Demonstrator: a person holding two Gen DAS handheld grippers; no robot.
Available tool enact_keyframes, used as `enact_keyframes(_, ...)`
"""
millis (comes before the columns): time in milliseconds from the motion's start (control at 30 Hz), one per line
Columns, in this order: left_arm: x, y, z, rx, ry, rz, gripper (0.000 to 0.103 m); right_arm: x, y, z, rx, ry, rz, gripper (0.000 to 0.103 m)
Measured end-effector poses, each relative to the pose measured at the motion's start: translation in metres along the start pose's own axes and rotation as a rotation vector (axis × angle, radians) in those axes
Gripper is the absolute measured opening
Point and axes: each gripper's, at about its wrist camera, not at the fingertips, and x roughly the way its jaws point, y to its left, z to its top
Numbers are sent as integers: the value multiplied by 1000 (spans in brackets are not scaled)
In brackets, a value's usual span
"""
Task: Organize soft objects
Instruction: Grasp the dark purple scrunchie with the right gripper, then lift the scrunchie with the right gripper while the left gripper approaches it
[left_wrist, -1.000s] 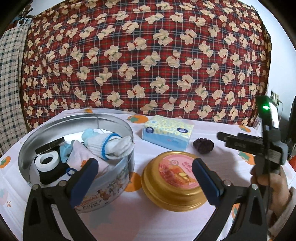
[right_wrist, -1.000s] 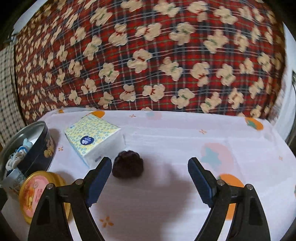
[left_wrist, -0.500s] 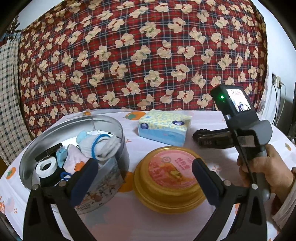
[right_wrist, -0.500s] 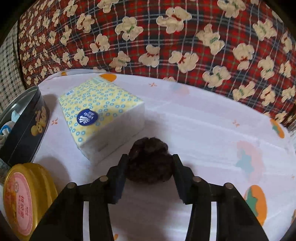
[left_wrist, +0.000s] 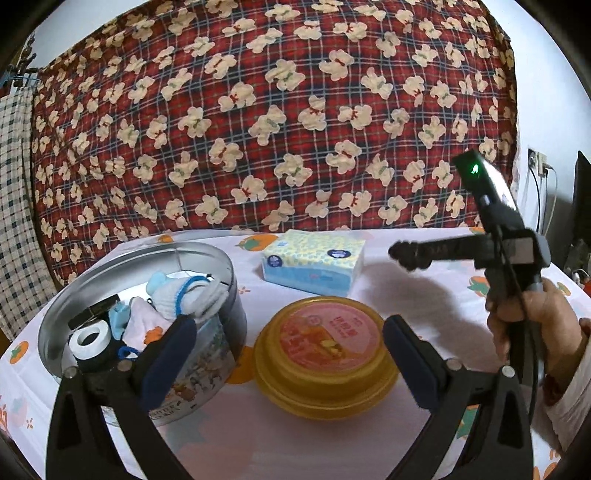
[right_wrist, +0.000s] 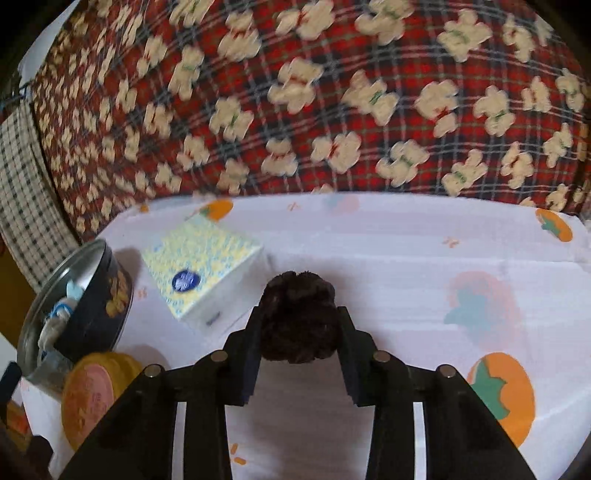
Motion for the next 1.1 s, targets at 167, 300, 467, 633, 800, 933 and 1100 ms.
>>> enact_keyframes(167,4,-1,1,-2,24,-30,102,-7,-12,3,56,-51,-18,40)
enact_keyframes(300,8,5,1,-38,46,-50,102,-8,-16,1,86,-79,-14,40)
enact_keyframes(467,9,12,0,-78,59,-101,102,-5,-15,-5,81,-101,-49,40)
enact_keyframes(633,12,14,0,-98,76,-143,102,-10,-10,-8,53,-124,-83,40)
enact_keyframes(800,14,22,-2,-147,87,-174,102,-16,-6,-12,26,-136,-104,40)
enact_keyframes(933,15,28,-3,-181,103,-174,102,-18,-4,-16,19,-118,-88,40)
enact_keyframes(1100,18,27,-4,-180,129,-147,102,-20,-6,-21,29,-101,-74,40)
